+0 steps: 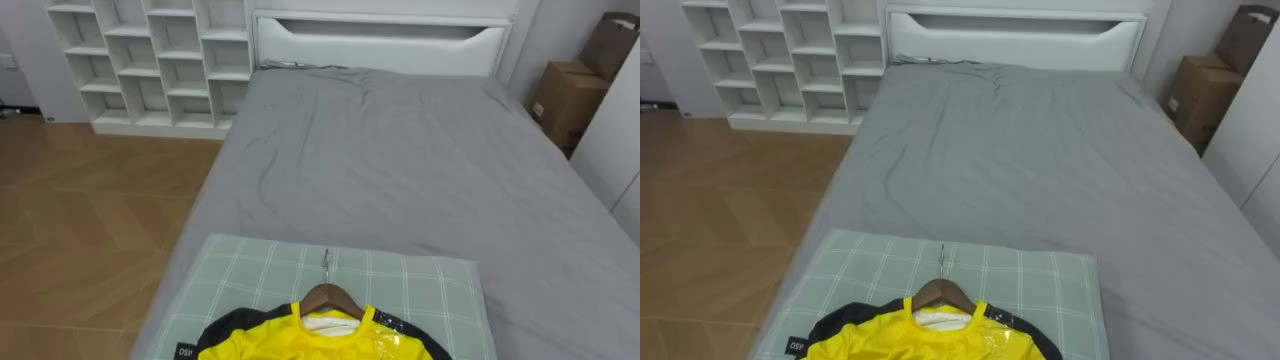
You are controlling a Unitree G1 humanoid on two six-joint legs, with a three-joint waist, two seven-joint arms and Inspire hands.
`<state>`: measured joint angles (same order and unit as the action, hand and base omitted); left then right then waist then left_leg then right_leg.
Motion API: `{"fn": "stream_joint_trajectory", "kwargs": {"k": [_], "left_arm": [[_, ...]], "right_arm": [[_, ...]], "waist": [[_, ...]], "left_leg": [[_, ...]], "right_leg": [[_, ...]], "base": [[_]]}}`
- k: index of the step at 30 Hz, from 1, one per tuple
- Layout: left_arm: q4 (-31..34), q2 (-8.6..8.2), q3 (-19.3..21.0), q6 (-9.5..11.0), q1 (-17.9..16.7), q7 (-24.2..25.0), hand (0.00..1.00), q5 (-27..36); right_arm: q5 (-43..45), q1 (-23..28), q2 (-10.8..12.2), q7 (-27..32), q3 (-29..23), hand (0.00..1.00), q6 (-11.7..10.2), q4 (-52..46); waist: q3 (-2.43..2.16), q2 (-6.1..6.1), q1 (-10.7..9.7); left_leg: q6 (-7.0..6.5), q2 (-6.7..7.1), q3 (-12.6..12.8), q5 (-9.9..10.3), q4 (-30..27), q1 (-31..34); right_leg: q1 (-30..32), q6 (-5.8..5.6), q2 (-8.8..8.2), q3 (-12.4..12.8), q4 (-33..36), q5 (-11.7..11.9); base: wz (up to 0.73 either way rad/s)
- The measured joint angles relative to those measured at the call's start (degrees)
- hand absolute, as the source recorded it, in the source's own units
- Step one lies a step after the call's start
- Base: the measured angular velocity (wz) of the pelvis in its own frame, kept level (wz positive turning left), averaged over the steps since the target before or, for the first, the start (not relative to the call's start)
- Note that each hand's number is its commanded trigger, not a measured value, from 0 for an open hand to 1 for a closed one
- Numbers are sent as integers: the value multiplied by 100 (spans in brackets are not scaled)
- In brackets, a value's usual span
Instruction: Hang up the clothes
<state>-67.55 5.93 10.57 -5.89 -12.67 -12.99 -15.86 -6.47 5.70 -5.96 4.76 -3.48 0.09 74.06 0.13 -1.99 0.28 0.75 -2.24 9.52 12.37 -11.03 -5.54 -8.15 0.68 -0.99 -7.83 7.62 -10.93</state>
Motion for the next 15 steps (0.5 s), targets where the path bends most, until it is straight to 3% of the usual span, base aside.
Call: {"fn": "stream_joint_trajectory", "kwargs": {"k": [15], "left_arm": [[-6,-9,48,8,-25,-144,0,23]], "right_arm": [[-15,3,-13,-62,-1,0,0,-1]], "waist": [[-7,20,-3]], "left_leg": [[0,-2,43,0,19,-17]], "right_leg": [[7,0,2,35,5,0]], "base": [[0]]}}
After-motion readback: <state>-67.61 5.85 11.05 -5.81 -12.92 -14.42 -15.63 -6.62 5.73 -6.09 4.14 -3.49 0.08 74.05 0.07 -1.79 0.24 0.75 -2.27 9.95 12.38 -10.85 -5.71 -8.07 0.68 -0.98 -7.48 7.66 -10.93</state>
